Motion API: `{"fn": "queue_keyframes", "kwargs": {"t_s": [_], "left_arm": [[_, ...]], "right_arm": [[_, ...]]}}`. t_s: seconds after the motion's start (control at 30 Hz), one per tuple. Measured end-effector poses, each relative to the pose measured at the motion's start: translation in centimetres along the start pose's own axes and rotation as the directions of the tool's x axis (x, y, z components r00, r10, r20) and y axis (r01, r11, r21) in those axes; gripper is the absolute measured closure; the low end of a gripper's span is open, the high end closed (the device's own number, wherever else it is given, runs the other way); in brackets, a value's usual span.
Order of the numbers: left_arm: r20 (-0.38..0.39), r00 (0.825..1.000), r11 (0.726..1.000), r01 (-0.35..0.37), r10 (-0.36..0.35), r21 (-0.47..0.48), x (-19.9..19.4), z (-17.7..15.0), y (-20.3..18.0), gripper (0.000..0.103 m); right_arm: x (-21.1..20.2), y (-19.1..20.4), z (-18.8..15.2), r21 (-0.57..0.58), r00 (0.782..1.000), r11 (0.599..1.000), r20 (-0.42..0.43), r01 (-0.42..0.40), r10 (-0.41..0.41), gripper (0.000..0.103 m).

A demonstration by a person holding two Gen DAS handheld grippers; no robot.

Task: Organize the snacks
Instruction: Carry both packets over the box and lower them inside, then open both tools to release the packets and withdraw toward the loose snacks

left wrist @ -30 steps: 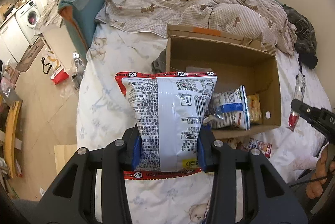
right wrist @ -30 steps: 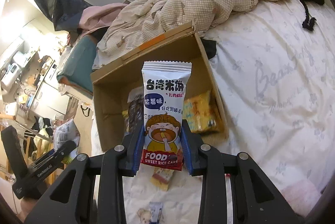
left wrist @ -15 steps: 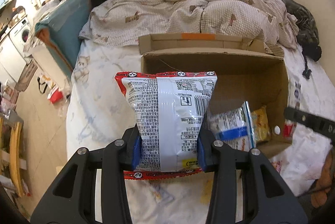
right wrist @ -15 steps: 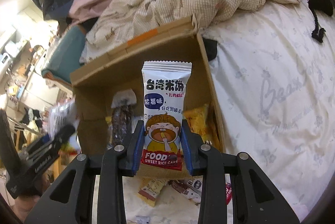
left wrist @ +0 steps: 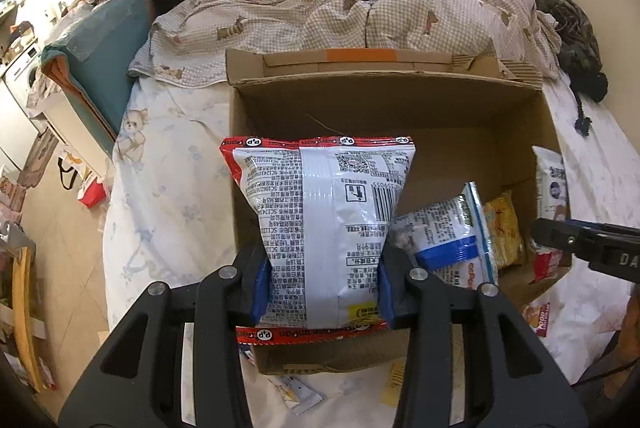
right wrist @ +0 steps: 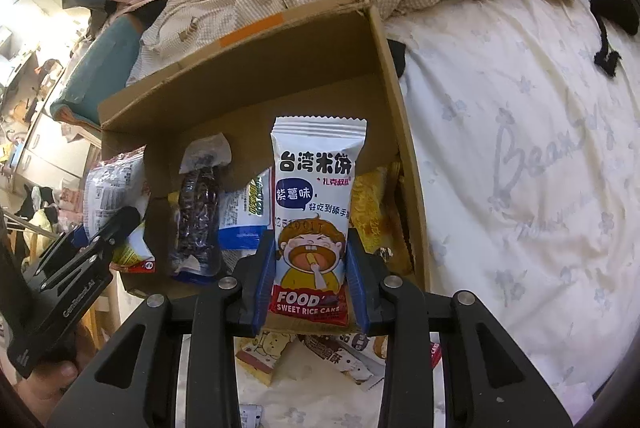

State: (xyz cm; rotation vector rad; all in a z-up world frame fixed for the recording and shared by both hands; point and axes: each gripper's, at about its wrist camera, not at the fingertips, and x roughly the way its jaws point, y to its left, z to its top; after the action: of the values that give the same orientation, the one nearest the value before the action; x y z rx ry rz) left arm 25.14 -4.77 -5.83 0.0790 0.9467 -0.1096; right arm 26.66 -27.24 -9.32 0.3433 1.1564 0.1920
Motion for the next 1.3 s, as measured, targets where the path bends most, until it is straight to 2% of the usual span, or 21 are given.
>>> {"fn": "queue_keyframes", "kwargs": {"t_s": [0.23, 0.37, 0.77, 0.8, 0.87, 0.9, 0.93, 0.97, 1.03, 1.07, 1.1, 1.3], "left_arm": [[0.011, 1.000, 0.999, -0.026, 0.026, 0.039, -0.2, -0.2, -0.7, 0.063], [0.006, 1.000, 1.000, -0.009, 0.009, 0.024, -0.2, -0.2, -0.5, 0.063], [0.017, 1.000, 0.999, -0.022, 0.022, 0.046, -0.6, -0.4, -0.8, 0.063], [0.014, 1.000, 0.999, -0.016, 0.015, 0.046, -0.6, -0.3, -0.8, 0.058], [0.013, 1.000, 0.999, 0.022, -0.023, 0.035, -0.9, -0.2, -0.7, 0.039], [0.020, 0.998, 0.998, 0.052, -0.052, 0.020, -1.2, -0.2, -0.6, 0.025], [0.027, 0.997, 0.998, 0.068, -0.068, 0.014, -1.4, -0.1, -0.6, 0.018], [0.040, 0.996, 0.997, 0.076, -0.077, 0.010, -1.7, -0.1, -0.6, 0.017], [0.052, 0.996, 0.997, 0.070, -0.070, 0.013, -2.0, -0.1, -0.5, 0.016], [0.052, 0.996, 0.997, 0.070, -0.071, 0.013, -2.1, -0.2, -0.3, 0.016], [0.050, 0.996, 0.998, 0.068, -0.068, 0.009, -2.2, -0.2, -0.2, 0.016], [0.045, 0.997, 0.996, 0.070, -0.068, -0.050, -3.5, -0.7, 1.6, 0.016]], "right_arm": [[0.2, 0.1, 0.0, 0.001, 1.000, 1.000, -0.008, 0.004, -0.004, 0.068], [0.2, 0.2, -0.1, -0.001, 1.000, 1.000, -0.010, 0.004, -0.004, 0.067], [0.6, 0.5, 0.1, -0.010, 1.000, 1.000, -0.015, 0.003, -0.004, 0.066], [0.5, 0.5, 0.1, -0.008, 1.000, 1.000, -0.011, -0.003, 0.002, 0.066], [0.2, 0.5, 0.2, -0.007, 1.000, 1.000, 0.004, -0.020, 0.020, 0.066], [0.1, 0.6, 0.2, -0.012, 0.999, 0.999, 0.007, -0.033, 0.033, 0.066], [-0.1, 0.7, 0.3, -0.015, 0.999, 0.999, 0.013, -0.043, 0.043, 0.066], [-0.2, 0.7, 0.3, -0.014, 0.999, 0.999, 0.018, -0.046, 0.046, 0.065], [-0.5, 0.7, 0.3, -0.010, 0.998, 0.998, 0.025, -0.059, 0.060, 0.057], [-0.7, 0.7, 0.3, -0.008, 0.997, 0.997, 0.032, -0.070, 0.071, 0.046], [-0.8, 0.7, 0.2, -0.008, 0.997, 0.997, 0.039, -0.071, 0.072, 0.042], [-1.9, 0.6, -0.4, 0.006, 0.996, 0.997, 0.059, -0.073, 0.073, 0.042]]}}
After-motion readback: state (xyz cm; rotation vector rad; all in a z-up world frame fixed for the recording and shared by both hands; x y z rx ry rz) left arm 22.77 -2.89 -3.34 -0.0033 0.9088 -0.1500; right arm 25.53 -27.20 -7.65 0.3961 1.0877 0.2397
